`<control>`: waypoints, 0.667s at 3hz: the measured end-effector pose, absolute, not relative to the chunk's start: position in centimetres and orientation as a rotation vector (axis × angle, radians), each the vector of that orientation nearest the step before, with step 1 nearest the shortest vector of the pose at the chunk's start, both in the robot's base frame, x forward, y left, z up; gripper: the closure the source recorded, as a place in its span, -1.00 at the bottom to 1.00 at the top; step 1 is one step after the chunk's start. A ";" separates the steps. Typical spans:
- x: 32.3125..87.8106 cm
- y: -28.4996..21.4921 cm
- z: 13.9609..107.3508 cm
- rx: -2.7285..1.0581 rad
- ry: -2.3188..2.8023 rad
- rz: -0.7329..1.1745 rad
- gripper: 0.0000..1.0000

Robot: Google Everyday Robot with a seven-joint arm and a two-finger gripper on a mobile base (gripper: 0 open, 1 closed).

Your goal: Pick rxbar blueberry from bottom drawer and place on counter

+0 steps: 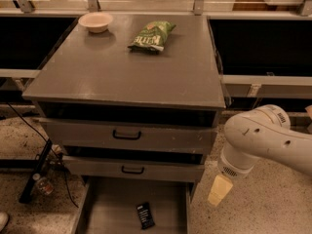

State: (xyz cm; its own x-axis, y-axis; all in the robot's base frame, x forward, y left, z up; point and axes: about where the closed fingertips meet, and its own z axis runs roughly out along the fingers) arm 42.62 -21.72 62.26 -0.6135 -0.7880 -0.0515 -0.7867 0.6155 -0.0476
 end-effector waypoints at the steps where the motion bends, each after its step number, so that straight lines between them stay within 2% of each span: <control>1: 42.0 -20.9 61.7 -1.408 2.721 0.104 -1.00; 2: 40.8 -19.7 61.3 -1.539 2.634 0.296 -1.00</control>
Offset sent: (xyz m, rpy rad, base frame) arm -0.0364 0.0282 -0.0130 0.3058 0.1203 0.5811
